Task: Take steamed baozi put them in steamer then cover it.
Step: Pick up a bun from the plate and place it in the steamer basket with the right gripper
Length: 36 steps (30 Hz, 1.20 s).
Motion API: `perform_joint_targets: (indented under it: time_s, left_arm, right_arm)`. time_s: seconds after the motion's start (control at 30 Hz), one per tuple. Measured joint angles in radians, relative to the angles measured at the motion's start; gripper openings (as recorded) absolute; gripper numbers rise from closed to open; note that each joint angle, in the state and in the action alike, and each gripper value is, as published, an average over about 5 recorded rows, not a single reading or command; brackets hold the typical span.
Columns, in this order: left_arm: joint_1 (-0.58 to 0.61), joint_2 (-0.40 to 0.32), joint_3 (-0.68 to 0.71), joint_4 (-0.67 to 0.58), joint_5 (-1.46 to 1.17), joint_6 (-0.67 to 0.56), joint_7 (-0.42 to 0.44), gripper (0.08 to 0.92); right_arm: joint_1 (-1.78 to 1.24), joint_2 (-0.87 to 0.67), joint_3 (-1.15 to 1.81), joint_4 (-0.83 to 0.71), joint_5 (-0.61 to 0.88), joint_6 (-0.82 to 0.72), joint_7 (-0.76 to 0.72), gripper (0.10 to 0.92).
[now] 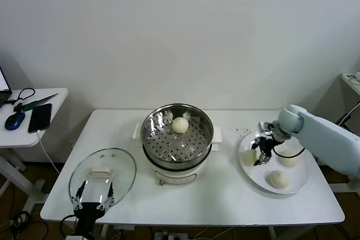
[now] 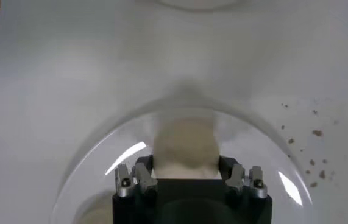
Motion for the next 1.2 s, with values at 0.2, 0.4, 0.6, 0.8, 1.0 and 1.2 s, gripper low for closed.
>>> perform_joint_targets:
  time_s: [0.2, 0.4, 0.6, 0.8, 1.0, 1.2]
  left_arm:
    - [0.011, 0.000, 0.012, -0.010, 0.002, -0.005, 0.000, 0.823]
    - [0.025, 0.002, 0.027, -0.013, 0.008, -0.014, -0.001, 0.823]
    - [0.024, 0.004, 0.037, -0.020, 0.011, -0.021, -0.001, 0.823]
    - [0.016, 0.007, 0.040, -0.028, 0.009, -0.027, 0.005, 0.823]
    - [0.009, 0.007, 0.040, -0.029, 0.005, -0.029, 0.007, 0.823]
    - [0.004, 0.007, 0.037, -0.022, 0.004, -0.029, 0.007, 0.823]
  right_arm:
    - [0.217, 0.018, -0.160, 0.036, 0.132, -0.015, 0.002, 0.687]
    - [0.433, 0.085, -0.312, 0.075, 0.279, -0.038, 0.014, 0.687]
    - [0.551, 0.192, -0.389, 0.088, 0.409, -0.070, 0.041, 0.687]
    - [0.590, 0.325, -0.422, 0.076, 0.489, -0.101, 0.075, 0.687]
    - [0.573, 0.456, -0.435, 0.036, 0.524, -0.123, 0.105, 0.687]
    - [0.526, 0.567, -0.453, -0.013, 0.536, -0.137, 0.132, 0.687]
